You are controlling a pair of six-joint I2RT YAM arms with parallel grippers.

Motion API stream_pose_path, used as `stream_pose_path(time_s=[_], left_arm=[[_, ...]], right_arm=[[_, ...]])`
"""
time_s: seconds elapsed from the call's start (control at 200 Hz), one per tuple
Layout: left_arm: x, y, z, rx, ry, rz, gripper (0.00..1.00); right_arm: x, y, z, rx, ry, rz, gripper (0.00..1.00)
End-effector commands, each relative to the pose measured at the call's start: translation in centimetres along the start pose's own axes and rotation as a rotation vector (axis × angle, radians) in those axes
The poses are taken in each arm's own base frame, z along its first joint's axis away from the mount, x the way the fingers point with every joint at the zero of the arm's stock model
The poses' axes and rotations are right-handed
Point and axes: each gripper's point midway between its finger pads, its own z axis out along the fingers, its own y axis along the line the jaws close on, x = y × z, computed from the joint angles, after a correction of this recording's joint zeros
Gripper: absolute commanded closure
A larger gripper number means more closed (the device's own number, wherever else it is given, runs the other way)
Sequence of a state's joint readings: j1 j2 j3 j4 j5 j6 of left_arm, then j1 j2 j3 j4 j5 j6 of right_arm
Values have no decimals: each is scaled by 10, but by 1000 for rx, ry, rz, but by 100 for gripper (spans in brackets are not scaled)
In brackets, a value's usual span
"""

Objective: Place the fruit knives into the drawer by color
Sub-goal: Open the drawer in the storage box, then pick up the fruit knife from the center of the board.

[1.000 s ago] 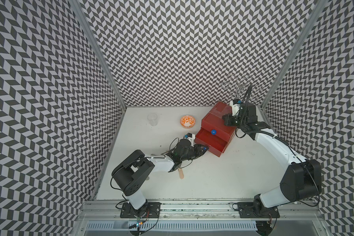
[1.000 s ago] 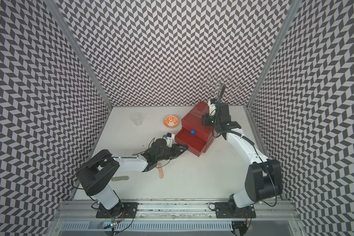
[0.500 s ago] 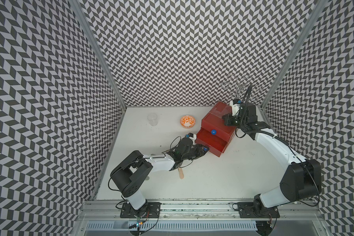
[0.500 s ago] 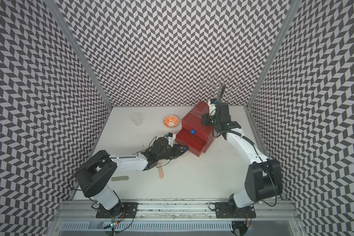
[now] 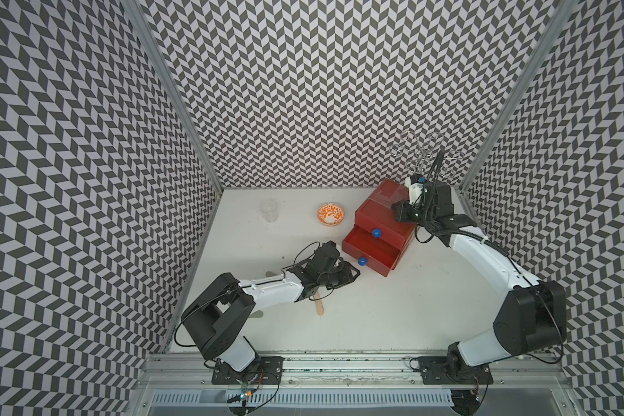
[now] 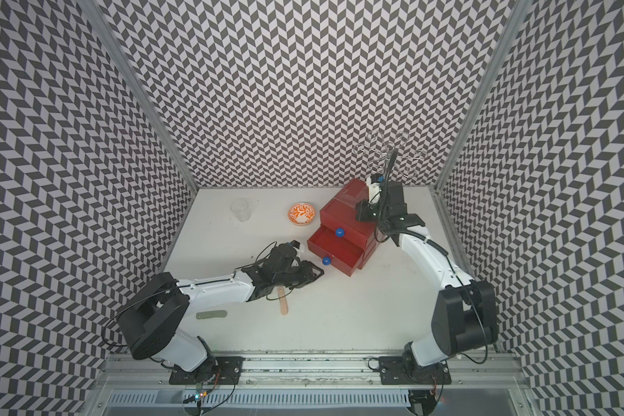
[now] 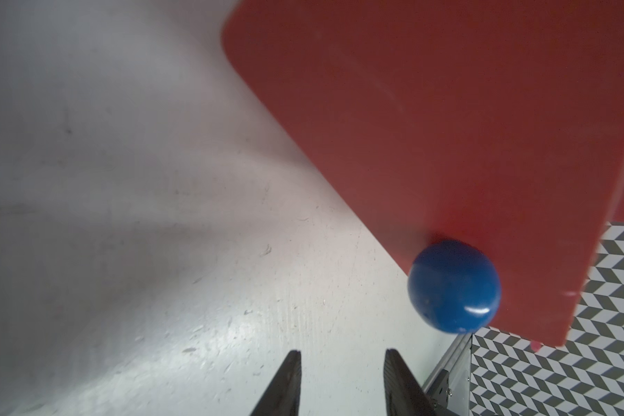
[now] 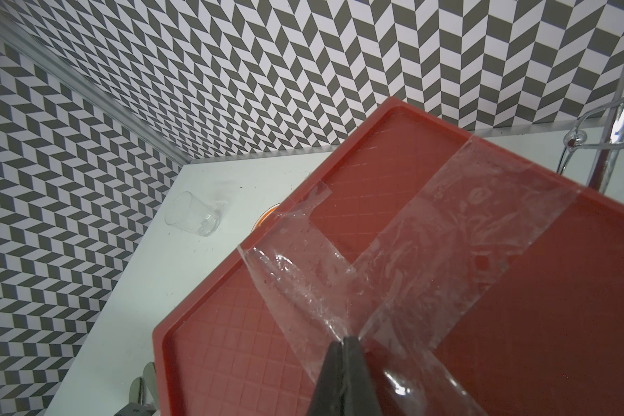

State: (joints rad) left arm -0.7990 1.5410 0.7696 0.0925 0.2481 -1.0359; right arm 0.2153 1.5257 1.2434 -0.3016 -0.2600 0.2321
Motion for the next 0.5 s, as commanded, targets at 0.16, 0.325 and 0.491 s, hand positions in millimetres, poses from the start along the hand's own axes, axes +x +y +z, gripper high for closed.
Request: stream_pose_path(time_s=[0.16, 0.325, 0.491], left_arm=[[4, 31, -46, -302, 32, 40, 60], [13, 60, -66, -519, 121, 102, 60], [22, 84, -75, -666, 221, 141, 60]], right_arm=[[96, -36, 10, 122, 323, 78, 99], [97, -35, 8, 116, 325, 80, 99], [101, -34, 7, 110, 325, 82, 99]])
